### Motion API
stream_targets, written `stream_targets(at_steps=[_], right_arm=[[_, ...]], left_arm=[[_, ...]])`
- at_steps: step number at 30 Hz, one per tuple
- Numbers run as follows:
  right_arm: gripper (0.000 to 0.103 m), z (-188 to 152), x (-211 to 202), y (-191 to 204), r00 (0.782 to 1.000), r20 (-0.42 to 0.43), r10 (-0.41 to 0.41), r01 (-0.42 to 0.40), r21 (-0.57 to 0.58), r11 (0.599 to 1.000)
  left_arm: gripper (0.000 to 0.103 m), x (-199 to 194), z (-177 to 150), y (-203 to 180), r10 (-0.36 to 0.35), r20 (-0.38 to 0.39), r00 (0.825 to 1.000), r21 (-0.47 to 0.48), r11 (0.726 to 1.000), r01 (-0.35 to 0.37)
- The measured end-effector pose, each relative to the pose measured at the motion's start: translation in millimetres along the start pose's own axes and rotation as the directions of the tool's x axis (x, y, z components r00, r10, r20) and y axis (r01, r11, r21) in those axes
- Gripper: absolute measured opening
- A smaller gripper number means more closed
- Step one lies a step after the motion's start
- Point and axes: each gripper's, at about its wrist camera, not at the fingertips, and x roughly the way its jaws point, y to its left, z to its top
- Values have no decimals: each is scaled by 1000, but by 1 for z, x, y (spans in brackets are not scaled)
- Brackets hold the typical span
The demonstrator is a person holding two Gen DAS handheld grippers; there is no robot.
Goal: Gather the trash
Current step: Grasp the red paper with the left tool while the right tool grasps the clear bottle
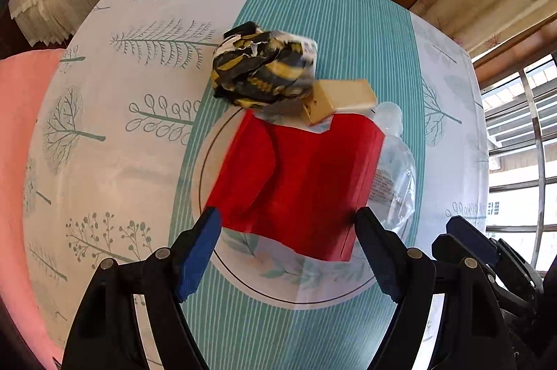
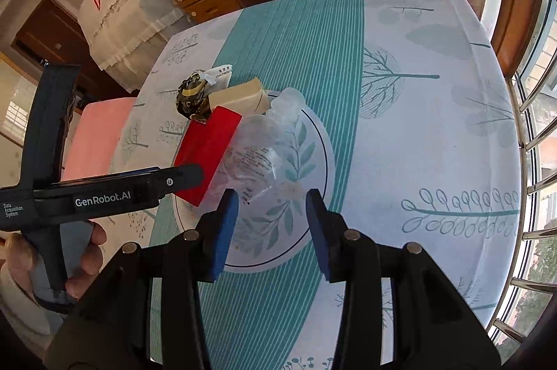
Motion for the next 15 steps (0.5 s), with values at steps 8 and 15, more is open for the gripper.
stream_targets(at_steps=[8, 15], right_arm=[[42, 6, 13, 5, 999, -27, 39, -38, 14, 999], [47, 13, 24, 9, 997, -49, 62, -61, 23, 998]], left_arm=[[62, 16, 2, 25, -30, -42, 999, -34, 999, 28], [36, 28, -2, 38, -25, -49, 998, -51, 998, 23]])
